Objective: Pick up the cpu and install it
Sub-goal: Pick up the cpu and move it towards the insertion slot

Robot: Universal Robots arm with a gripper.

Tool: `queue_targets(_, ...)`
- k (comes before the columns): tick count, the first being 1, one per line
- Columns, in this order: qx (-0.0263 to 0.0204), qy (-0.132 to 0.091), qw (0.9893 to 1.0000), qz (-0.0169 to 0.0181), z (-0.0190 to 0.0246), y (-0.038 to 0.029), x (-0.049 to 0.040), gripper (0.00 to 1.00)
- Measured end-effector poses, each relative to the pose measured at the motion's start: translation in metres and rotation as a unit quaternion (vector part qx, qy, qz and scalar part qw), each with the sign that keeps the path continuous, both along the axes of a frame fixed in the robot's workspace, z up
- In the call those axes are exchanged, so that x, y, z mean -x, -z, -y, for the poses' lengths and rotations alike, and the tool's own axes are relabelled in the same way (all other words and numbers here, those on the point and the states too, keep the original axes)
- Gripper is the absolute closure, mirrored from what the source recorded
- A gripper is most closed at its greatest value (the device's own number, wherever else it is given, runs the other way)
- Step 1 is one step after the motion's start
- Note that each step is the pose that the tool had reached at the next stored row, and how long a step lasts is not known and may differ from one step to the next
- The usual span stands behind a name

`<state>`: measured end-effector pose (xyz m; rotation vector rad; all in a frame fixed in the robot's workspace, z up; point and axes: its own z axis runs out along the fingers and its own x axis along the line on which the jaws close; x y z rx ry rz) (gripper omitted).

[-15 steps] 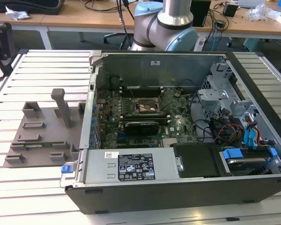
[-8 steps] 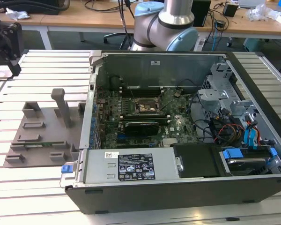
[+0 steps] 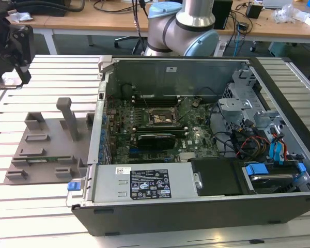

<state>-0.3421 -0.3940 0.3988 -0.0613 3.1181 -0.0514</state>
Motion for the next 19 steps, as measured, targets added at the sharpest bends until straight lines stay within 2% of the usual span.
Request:
queue_targets(6,0.0,0.0,1.0,0.0,0.0,0.0,-0.0135,0.45)
queue_targets(11,0.0,0.0,1.0,0.0,0.0,0.0,-0.0295,0.45)
queue_targets(14,0.0,0.0,1.0,0.0,0.0,0.0001,-0.0437,0.45)
queue_targets(19,0.0,0.0,1.0,0.0,0.0,0.0001,-0.0559,0.45)
